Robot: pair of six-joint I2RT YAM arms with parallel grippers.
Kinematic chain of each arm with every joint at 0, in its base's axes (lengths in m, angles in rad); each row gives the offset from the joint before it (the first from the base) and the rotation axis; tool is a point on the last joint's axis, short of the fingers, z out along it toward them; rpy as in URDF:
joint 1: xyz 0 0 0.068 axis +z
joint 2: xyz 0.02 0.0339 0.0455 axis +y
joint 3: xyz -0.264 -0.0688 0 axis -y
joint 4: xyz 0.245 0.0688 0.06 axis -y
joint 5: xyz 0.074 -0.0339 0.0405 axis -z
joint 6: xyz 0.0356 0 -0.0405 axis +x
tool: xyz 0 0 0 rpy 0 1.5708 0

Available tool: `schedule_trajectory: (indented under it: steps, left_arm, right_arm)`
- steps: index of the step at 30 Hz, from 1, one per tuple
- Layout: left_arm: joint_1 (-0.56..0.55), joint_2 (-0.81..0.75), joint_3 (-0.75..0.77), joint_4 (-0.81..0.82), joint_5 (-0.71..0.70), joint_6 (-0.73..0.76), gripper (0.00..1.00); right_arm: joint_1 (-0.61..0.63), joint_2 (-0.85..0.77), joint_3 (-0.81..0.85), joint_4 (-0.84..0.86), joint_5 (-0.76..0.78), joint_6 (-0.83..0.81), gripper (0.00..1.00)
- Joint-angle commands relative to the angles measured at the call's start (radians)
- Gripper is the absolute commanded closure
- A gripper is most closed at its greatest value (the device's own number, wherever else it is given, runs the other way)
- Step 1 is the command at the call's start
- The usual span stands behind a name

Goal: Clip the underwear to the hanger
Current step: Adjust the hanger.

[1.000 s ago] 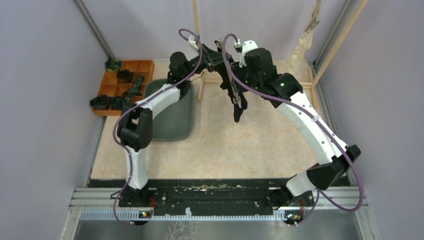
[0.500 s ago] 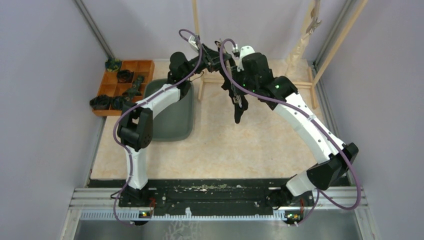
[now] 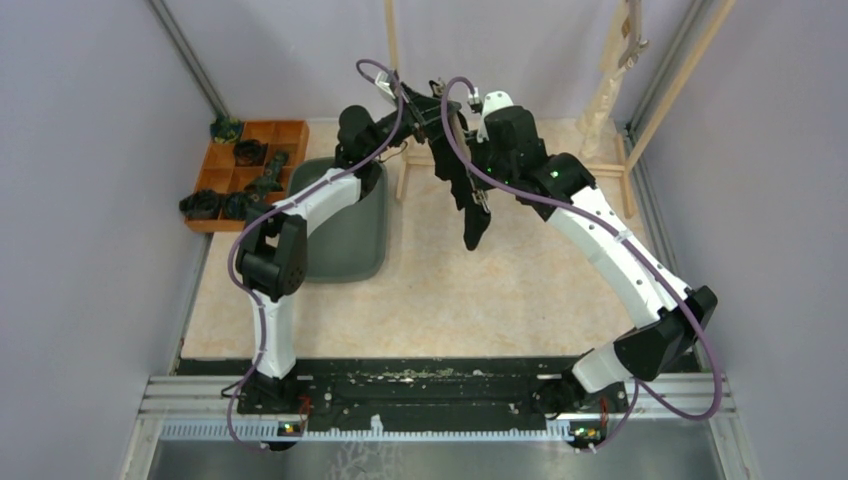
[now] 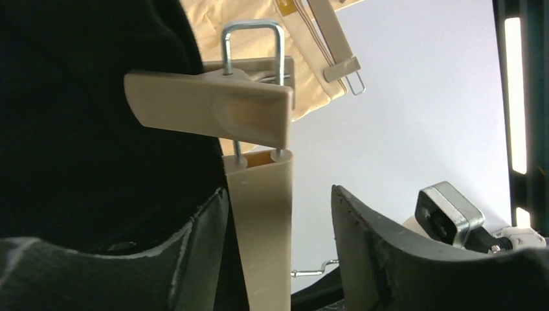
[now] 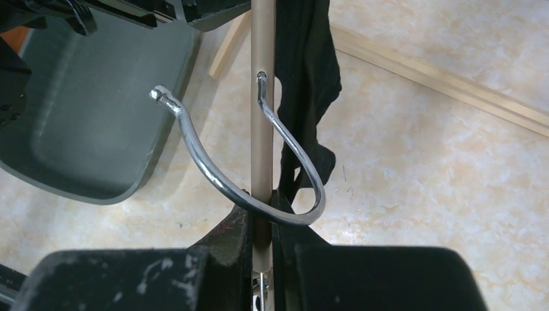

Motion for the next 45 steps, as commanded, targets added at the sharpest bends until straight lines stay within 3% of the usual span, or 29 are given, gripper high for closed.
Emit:
schedule_trajectory:
  steps: [1, 7, 17, 22, 37, 45]
  left_arm:
    - [0.003, -0.005, 0.007, 0.057, 0.013, -0.009, 0.30]
    - [0.003, -0.057, -0.085, 0.044, 0.025, 0.028, 0.25]
    - [0.003, -0.271, -0.394, 0.135, -0.007, 0.046, 0.24]
    - [0.007, -0.313, -0.374, 0.113, -0.007, 0.046, 0.24]
    - [0.018, -0.247, -0.261, 0.145, -0.024, -0.058, 0.24]
    - [0.016, -0.262, -0.286, 0.169, -0.011, -0.079, 0.23]
  right_arm:
    - [0.008, -0.023, 0.085, -0.001, 0.043, -0.020, 1.00]
    - [0.006, 0.026, 0.186, -0.082, 0.093, -0.041, 1.00]
    - [0.006, 0.106, 0.262, -0.167, 0.119, -0.067, 1.00]
    - [0.006, 0.120, 0.246, -0.170, 0.112, -0.069, 1.00]
    - [0.006, 0.143, 0.170, -0.135, 0.092, -0.064, 1.00]
    - [0.006, 0.167, 0.180, -0.117, 0.078, -0.062, 1.00]
